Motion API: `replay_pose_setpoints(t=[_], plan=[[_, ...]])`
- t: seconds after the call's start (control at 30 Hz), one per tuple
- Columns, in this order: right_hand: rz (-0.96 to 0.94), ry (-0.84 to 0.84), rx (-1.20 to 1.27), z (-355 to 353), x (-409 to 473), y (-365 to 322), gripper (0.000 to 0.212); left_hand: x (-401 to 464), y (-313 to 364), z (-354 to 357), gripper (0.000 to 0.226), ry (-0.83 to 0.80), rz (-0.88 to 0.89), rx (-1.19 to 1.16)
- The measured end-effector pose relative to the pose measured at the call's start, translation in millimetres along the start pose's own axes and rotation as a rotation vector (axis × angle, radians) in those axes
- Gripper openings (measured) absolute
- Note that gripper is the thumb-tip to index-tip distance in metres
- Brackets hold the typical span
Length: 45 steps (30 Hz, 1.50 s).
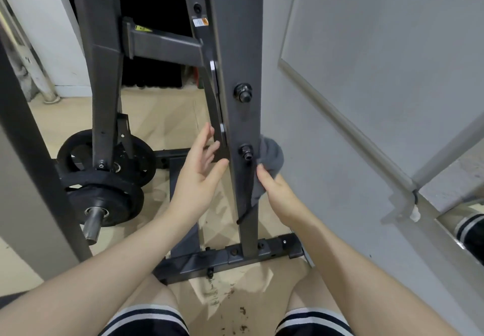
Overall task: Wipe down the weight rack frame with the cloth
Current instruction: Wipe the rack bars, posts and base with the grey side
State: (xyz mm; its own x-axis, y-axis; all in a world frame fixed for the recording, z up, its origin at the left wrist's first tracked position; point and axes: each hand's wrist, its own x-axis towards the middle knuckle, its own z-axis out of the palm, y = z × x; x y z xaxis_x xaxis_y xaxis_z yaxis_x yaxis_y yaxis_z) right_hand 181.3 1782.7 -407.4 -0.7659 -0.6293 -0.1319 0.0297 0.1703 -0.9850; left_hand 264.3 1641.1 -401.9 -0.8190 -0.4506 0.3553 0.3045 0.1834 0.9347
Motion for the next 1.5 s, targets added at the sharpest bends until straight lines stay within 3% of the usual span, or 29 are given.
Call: replay_pose_setpoints(t=[0.1, 0.2, 0.27, 0.33, 0.43, 0.53, 0.63, 0.8, 0.97, 1.13, 1.37, 1.5], plan=[[0.021, -0.053, -0.137, -1.3, 3.7, 22.0, 0.032, -14.6, -25.0, 1.3, 0.058, 0.014, -0.097, 0.082], [-0.141, -0.02, -0.175, 4.3, 10.5, -0.5, 0.055, -20.2, -39.4, 1.7, 0.053, 0.003, -0.205, 0.056], [-0.238, -0.022, -0.158, 6.4, 13.8, -11.8, 0.061, -19.2, -39.6, 4.3, 0.052, -0.024, -0.209, 0.031], [-0.237, 0.014, -0.11, 8.8, 14.3, -5.1, 0.052, -16.4, -38.2, 8.5, 0.054, -0.038, -0.172, 0.062], [-0.25, 0.152, -0.113, 11.5, 13.5, 14.2, 0.067, -11.5, -40.1, 13.2, 0.053, -0.028, -0.15, 0.068], [-0.359, 0.276, -0.017, 13.5, 12.6, 13.6, 0.044, -10.5, -41.0, 10.2, 0.051, -0.019, -0.171, 0.001], [-0.496, 0.322, 0.083, 16.7, 12.7, 2.0, 0.049, -9.7, -35.1, 8.2, 0.048, -0.013, -0.193, -0.074], [-0.597, 0.384, -0.255, 23.9, 21.0, 11.2, 0.062, -11.1, -34.9, 8.6, 0.052, -0.035, -0.187, -0.058], [-0.564, 0.233, -0.236, 21.1, 26.8, 26.2, 0.078, -11.4, -29.1, 12.1, 0.067, -0.028, -0.235, -0.07], [-0.584, 0.301, -0.167, 29.3, 29.9, 14.0, 0.081, -12.3, -29.7, 13.9, 0.065, -0.022, -0.241, -0.088], [-0.362, 0.258, -0.124, 24.8, 24.8, 52.8, 0.082, -13.4, -36.0, 11.2, 0.059, -0.078, -0.211, -0.097], [-0.484, 0.316, -0.059, 26.2, 25.0, 26.2, 0.073, -15.9, -36.2, 11.7, 0.059, -0.062, -0.211, -0.116]])
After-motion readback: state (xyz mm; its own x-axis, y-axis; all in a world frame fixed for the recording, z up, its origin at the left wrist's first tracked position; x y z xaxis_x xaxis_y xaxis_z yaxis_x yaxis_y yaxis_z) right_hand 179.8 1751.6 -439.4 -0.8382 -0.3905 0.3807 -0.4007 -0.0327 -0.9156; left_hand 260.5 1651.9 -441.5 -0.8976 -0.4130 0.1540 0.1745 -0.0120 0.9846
